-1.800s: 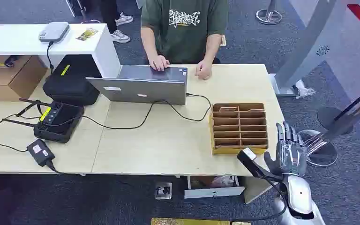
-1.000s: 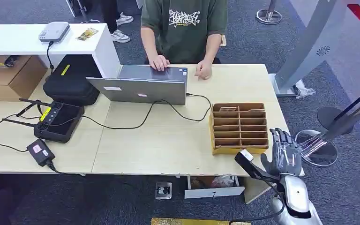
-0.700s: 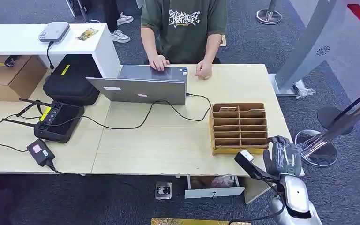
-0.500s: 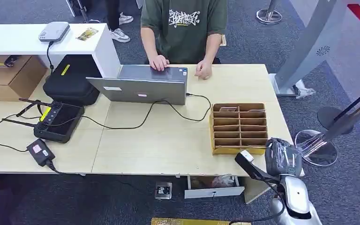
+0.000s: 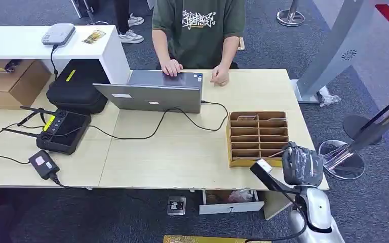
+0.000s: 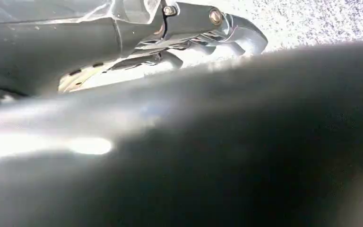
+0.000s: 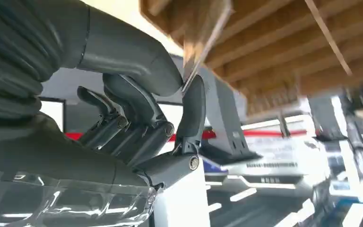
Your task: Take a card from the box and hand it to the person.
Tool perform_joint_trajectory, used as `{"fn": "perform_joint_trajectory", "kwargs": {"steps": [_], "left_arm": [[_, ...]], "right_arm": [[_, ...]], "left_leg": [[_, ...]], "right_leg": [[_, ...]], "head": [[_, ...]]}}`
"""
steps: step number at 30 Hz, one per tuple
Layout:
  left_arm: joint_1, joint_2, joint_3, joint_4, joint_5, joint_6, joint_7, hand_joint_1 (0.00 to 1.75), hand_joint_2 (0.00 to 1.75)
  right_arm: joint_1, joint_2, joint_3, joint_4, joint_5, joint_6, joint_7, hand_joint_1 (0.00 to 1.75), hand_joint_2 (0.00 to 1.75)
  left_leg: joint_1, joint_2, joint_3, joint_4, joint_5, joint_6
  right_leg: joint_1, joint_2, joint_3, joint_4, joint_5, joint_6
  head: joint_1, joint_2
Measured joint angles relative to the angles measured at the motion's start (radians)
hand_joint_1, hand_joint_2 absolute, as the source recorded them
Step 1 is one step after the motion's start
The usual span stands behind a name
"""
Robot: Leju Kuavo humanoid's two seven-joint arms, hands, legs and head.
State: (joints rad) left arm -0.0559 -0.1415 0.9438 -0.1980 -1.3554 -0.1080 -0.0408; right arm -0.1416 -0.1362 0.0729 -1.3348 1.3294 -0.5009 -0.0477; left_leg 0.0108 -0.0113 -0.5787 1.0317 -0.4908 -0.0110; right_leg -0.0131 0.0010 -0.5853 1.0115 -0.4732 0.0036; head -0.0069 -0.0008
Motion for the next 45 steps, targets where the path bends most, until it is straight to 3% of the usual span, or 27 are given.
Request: {"fn": "perform_joint_trajectory", "kwargs": {"steps": [9,14,36,37,38,45], "left_arm": [[0.0,0.0,0.0,0.0,0.0,0.0,0.0,0.0,0.0],[-0.001,0.002,0.0,0.0,-0.006,0.0,0.0,0.0,0.0],[-0.009,-0.005,0.0,0.0,-0.002,0.0,0.001,0.0,0.0],[-0.009,-0.006,0.0,0.0,0.001,0.0,0.001,0.0,0.0],[-0.01,-0.006,0.0,0.0,0.004,0.0,0.001,0.0,0.0],[-0.013,-0.008,0.001,0.0,0.003,0.0,0.001,0.0,0.0]], "right_arm": [[-0.017,-0.031,0.006,-0.211,-0.042,-0.135,-0.021,1.75,1.75],[-0.042,-0.042,0.003,-0.31,-0.027,-0.142,-0.019,1.75,1.75],[-0.151,-0.041,0.014,-0.277,-0.067,-0.14,-0.042,1.75,1.75],[-0.156,-0.04,0.016,-0.273,-0.067,-0.14,-0.042,1.17,1.75],[-0.161,-0.039,0.016,-0.269,-0.067,-0.14,-0.042,0.0,1.75],[-0.177,-0.037,0.02,-0.247,-0.103,-0.137,-0.043,0.0,1.75]], "left_leg": [[0.0,0.0,0.0,0.0,0.0,0.0],[0.0,0.0,0.0,0.0,0.0,0.0],[0.0,0.0,0.0,0.0,0.0,0.0],[0.0,0.0,0.0,0.0,0.0,0.0],[0.0,0.0,0.0,0.0,0.0,0.0],[0.0,0.0,0.0,0.0,0.0,0.0]], "right_leg": [[0.0,0.0,0.0,0.0,0.0,0.0],[0.0,0.001,0.0,0.0,0.0,0.0],[0.0,0.0,0.0,0.0,0.0,0.0],[0.0,0.0,0.0,0.0,0.0,0.0],[0.0,0.0,0.0,0.0,0.0,0.0],[0.0,0.0,0.0,0.0,0.0,0.0]], "head": [[0.0,0.0],[0.0,0.0],[0.0,0.0],[0.0,0.0],[0.0,0.0],[0.0,0.0]]}}
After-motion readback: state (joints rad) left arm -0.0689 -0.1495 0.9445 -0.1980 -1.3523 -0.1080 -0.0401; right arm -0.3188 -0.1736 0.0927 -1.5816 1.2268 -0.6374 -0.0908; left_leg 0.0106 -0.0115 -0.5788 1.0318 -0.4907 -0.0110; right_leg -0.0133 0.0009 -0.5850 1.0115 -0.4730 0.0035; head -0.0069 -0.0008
